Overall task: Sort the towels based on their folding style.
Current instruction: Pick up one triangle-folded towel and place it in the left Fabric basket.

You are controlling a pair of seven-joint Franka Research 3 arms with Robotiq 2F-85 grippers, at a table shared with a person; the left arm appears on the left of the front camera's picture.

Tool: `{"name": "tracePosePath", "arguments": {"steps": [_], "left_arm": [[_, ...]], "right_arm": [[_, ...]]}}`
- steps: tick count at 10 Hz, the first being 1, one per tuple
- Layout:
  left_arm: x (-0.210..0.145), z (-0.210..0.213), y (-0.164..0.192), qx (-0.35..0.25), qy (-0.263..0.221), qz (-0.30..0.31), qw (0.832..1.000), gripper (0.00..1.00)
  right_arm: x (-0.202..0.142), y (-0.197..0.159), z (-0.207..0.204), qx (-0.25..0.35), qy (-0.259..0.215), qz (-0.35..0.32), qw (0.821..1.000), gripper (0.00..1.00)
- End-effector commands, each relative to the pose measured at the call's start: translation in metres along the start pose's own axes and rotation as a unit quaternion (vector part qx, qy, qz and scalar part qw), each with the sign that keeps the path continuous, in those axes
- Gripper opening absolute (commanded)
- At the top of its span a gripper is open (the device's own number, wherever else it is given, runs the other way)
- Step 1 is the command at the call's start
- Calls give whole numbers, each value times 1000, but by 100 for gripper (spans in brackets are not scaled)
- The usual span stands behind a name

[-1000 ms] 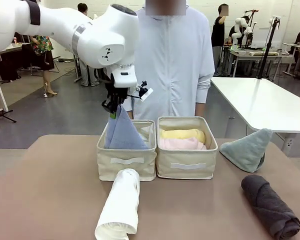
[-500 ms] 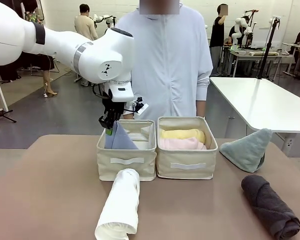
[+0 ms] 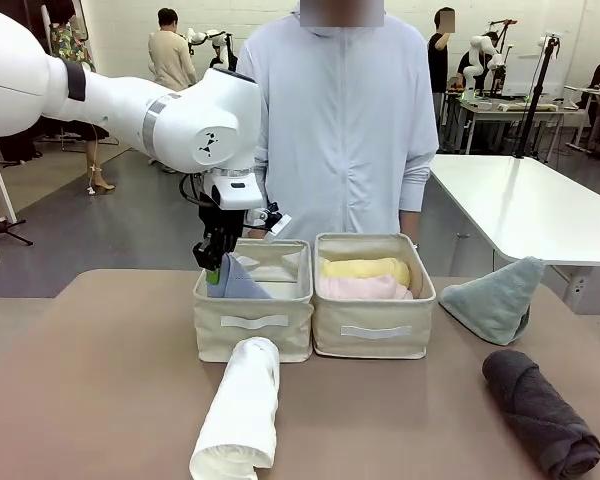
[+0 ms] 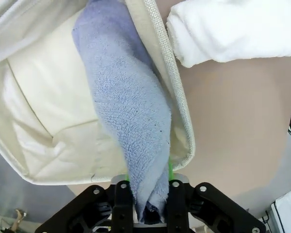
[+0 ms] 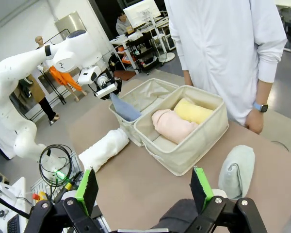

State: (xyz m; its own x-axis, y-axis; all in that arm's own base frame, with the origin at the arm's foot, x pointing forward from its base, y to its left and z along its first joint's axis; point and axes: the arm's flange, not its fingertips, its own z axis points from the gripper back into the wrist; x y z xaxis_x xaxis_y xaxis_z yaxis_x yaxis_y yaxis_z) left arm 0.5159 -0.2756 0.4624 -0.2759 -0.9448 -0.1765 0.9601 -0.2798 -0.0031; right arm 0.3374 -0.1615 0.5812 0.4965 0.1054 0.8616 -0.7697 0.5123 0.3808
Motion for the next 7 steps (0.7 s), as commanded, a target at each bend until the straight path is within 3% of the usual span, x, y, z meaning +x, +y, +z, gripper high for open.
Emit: {"name": "tracePosePath", "arguments": {"steps": [1, 2, 3, 4, 7], "left_arm": [[-5, 4, -5, 2, -18, -1, 1000, 73], [-6, 6, -6, 4, -20, -1, 1000, 100], [-8, 7, -7, 6, -23, -2, 1000, 85], [-10, 8, -8, 9, -24, -1, 1000, 100], [-14, 12, -11, 14, -14, 1, 1000, 100]], "right_arm": [[2, -3, -1, 7, -17, 9, 1000, 100], [2, -3, -1, 7, -17, 9, 1000, 100], [2, -3, -1, 7, -17, 9, 1000, 100], [2, -3, -1, 7, -17, 9, 1000, 100], [2, -3, -1, 7, -17, 9, 1000, 100]]}}
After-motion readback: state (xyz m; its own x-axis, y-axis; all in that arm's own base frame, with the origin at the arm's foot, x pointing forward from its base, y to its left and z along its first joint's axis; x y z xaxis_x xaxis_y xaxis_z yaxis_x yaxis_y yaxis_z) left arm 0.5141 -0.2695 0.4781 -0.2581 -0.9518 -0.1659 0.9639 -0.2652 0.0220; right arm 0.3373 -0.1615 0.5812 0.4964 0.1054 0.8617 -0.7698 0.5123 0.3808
